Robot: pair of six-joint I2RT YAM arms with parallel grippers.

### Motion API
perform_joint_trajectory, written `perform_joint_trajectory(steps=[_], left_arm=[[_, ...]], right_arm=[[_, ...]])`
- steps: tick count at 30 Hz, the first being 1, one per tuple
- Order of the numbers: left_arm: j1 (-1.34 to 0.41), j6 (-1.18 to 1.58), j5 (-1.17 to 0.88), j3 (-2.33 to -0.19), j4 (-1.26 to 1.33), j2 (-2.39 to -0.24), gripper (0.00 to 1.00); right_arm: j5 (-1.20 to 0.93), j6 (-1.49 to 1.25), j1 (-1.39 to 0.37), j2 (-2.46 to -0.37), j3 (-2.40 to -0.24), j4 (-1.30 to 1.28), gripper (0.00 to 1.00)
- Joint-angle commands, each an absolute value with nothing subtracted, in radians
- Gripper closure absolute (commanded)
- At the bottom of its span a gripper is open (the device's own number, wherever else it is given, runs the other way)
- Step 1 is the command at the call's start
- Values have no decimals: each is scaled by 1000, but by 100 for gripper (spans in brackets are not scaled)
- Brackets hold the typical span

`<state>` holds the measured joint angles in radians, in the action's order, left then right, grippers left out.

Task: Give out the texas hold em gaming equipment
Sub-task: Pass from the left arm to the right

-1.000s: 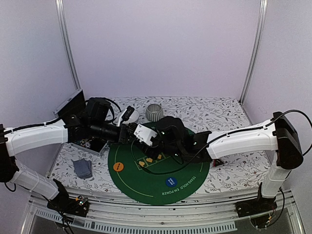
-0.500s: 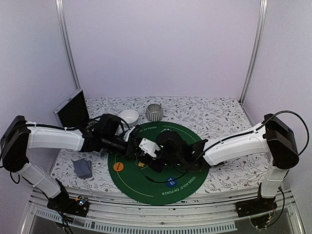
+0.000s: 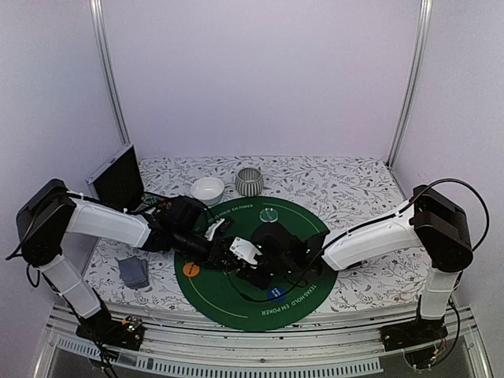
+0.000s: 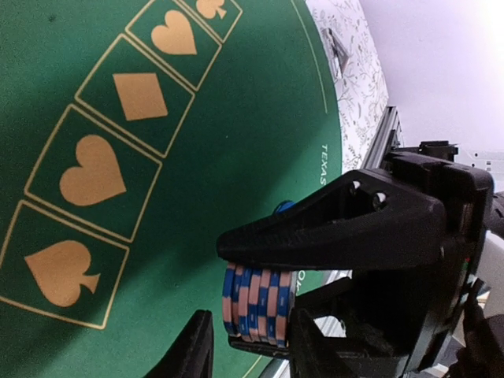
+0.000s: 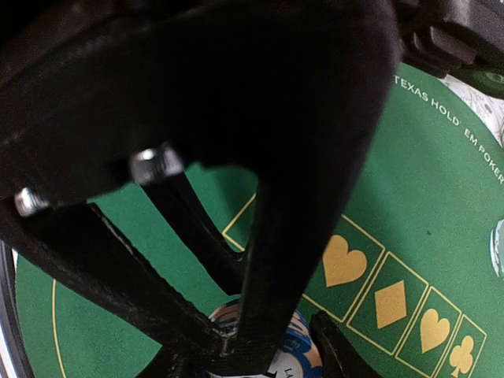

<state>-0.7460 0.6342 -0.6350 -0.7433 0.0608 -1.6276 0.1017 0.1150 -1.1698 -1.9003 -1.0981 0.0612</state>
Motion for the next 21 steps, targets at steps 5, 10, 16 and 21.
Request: perform_joint_trajectory(steps=[5,10,16,21], left_arm=[[-732,600,-576,-743,13,-1699,63],[-711,569,-532,-752,-41,-1652,58],[-665,512,-467,-771,-136,-1581,42],[-620,476,-418,-795,-214,-1508,35]], right_arm=[[81,95,-1160,-1929,-1092,-11,98],[77,69,-1147,-1901,-1092,-76,98],[71,29,-1123,-1826,-1092,-167,98],[77,-20,-1086,-1751,-1070,-251,98]])
